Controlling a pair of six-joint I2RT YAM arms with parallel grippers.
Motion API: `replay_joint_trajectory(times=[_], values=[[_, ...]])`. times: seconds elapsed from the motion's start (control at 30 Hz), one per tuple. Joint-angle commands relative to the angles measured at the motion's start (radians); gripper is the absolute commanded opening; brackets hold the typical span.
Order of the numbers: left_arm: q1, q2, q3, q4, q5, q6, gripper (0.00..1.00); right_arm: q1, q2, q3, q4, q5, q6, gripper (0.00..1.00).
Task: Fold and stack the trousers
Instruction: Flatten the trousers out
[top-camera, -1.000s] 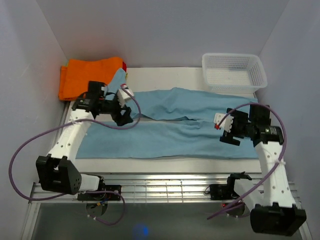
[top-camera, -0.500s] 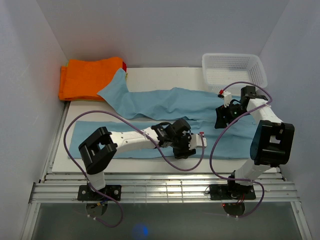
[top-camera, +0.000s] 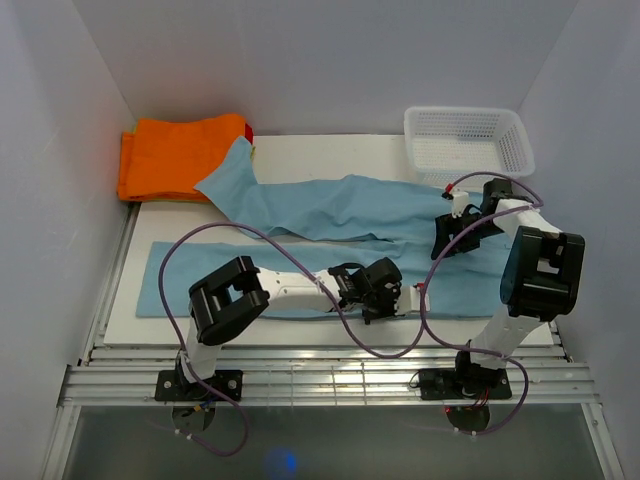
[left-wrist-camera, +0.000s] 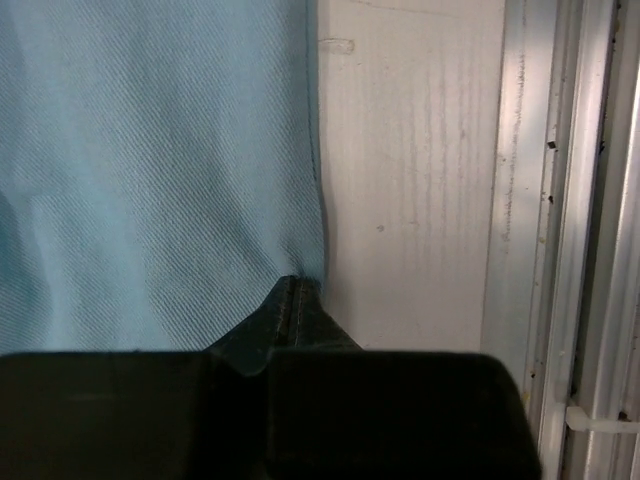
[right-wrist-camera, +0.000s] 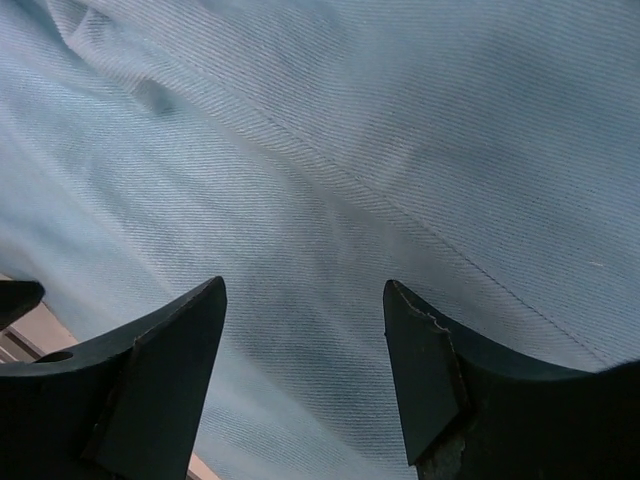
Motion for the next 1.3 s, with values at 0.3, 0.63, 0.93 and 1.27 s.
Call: replay_joint_trajectory(times=[0.3, 0.63, 0.93, 1.27], values=[[-0.176, -0.041, -0.059, 0.037, 0.009, -0.074, 0.00, -0.016, 0.063, 0.015, 0.031, 0.042, 0.034, 0.67], [-0.220, -0.197, -0.112, -0.003, -0.036, -0.167, 0.49, -0.017, 0.062, 0.056, -0.016, -0.020, -0.003, 0.69], [0.364, -0.383, 0.120, -0.342, 0.271, -0.404, 0.61, -0.017, -0.082, 0.129, -0.078, 0.015, -0.069, 0.70], [1.138, -0.164, 0.565, -0.483, 0.224, -0.381, 0.65, -0.017, -0.054, 0.089, -0.013, 0.078, -0.067, 0.70]])
